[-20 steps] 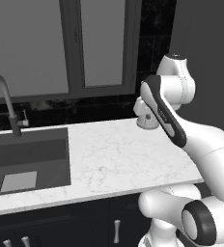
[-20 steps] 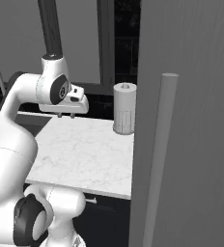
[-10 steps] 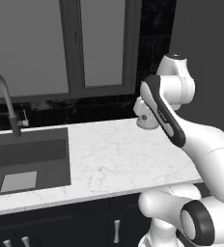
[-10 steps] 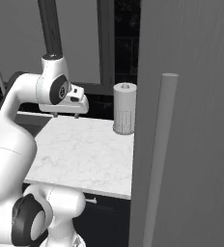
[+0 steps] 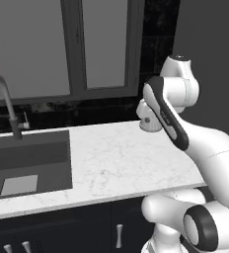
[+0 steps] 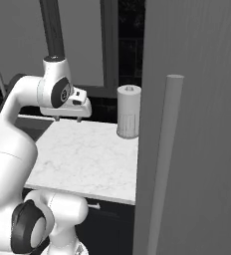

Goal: Navigate to the dishwasher.

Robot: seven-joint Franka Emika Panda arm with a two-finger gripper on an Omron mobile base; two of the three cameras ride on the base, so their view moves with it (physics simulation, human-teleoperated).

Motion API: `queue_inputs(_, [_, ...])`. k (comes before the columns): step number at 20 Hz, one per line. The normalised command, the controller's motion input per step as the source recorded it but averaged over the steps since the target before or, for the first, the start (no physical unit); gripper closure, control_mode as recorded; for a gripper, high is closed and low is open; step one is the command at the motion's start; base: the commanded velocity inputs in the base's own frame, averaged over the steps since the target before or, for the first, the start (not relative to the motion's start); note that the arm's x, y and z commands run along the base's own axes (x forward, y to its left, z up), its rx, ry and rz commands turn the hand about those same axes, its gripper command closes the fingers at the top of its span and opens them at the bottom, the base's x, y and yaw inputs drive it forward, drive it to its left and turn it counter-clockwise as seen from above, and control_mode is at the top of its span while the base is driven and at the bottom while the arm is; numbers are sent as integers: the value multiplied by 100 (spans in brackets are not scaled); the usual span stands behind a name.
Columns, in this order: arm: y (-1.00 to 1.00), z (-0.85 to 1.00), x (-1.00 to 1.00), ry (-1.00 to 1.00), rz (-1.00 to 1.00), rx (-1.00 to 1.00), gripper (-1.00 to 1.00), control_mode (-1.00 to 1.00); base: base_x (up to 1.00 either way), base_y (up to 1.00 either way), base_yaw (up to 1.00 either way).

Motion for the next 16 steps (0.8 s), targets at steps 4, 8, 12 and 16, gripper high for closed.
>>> queue_inputs(4, [0, 0, 0, 0, 0, 0, -100, 100, -87, 0, 1])
queue_inputs(8, [0, 0, 0, 0, 0, 0, -100, 100, -84, 8, 29])
queue_inputs(12, [0, 0, 0, 0, 0, 0, -100, 100, -33, 36, 42])
queue_inputs(16, [0, 0, 0, 0, 0, 0, -100, 100, -1, 53, 48])
